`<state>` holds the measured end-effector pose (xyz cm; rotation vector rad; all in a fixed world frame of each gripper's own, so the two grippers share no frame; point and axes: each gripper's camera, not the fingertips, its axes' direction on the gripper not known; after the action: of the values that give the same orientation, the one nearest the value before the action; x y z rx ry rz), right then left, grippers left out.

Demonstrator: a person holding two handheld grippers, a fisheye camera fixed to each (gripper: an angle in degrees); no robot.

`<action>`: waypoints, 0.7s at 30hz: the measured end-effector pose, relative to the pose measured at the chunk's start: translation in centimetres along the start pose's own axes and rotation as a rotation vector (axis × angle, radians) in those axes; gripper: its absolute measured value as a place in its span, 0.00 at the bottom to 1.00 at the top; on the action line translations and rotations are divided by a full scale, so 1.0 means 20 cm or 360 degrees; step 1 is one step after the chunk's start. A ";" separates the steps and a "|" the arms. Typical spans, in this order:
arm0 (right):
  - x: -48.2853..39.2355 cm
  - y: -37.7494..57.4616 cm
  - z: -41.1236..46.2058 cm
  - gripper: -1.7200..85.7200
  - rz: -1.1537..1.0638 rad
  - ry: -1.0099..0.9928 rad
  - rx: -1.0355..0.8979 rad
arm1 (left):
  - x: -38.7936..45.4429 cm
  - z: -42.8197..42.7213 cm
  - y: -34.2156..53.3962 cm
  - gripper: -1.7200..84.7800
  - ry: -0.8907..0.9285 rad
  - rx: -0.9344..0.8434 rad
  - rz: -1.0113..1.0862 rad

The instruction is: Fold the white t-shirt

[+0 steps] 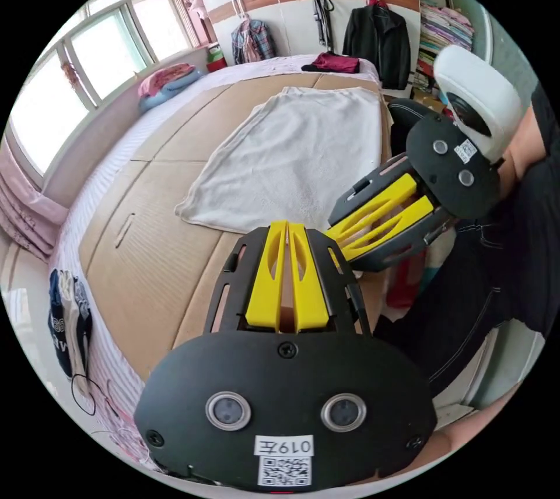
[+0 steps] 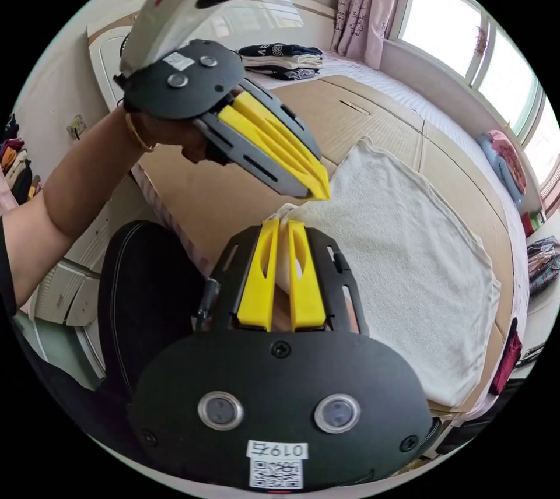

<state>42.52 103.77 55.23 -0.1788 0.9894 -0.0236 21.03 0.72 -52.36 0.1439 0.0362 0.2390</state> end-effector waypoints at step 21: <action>-0.50 -0.14 -0.21 0.09 -0.1251 0.0453 0.0066 | 0.05 0.17 0.22 0.03 -0.0260 -0.0139 0.0044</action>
<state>33.77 101.36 61.75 -0.5279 1.1467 -0.8056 21.10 4.79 -48.34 0.0767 -0.1388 0.2553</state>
